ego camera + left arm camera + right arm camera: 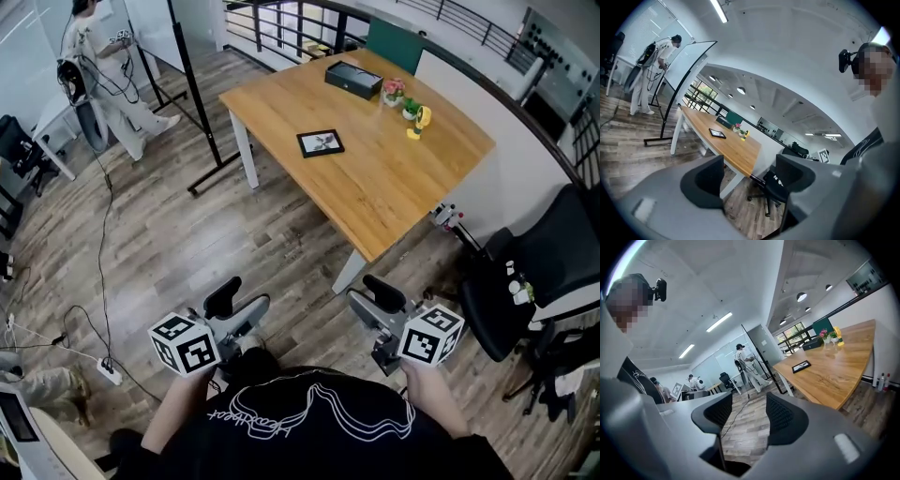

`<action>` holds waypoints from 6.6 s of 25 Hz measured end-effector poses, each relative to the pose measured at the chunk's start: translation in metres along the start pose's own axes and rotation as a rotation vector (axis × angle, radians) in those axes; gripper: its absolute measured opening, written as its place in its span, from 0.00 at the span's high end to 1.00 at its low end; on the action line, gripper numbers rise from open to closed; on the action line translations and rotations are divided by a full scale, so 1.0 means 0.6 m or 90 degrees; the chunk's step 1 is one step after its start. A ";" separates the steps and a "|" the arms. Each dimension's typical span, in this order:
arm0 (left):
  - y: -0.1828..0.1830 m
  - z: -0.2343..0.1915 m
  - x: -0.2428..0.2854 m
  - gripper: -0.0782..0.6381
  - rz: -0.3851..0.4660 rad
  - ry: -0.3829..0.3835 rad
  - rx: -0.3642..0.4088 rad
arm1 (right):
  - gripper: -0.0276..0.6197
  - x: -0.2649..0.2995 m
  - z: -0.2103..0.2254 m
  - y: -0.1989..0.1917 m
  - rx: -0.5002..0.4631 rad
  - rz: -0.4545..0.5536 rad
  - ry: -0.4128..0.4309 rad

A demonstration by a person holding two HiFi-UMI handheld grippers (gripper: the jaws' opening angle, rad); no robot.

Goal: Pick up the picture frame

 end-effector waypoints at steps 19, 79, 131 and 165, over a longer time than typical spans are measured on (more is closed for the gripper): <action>0.326 -0.445 0.290 0.42 -0.160 -0.127 0.008 | 0.60 0.440 0.203 0.167 0.096 0.019 -0.224; 0.491 -0.774 0.885 0.44 -0.567 -0.465 0.141 | 0.68 0.714 0.528 0.198 0.381 -0.038 -0.753; 0.299 -0.624 0.944 0.71 -0.721 -0.343 0.067 | 0.80 0.661 0.560 0.183 0.559 0.022 -0.502; 0.530 -0.463 0.738 0.78 -0.328 -0.503 0.091 | 0.92 0.507 0.267 0.299 0.111 0.237 -0.491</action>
Point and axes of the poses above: the fingertips, and each gripper's own axes: x forward along the fingers, z to its right, y out of its top, the point moved 9 cm from there along -x, backward along the fingers, and after that the axes turned 3 degrees about -y, right-handed, at the moved point
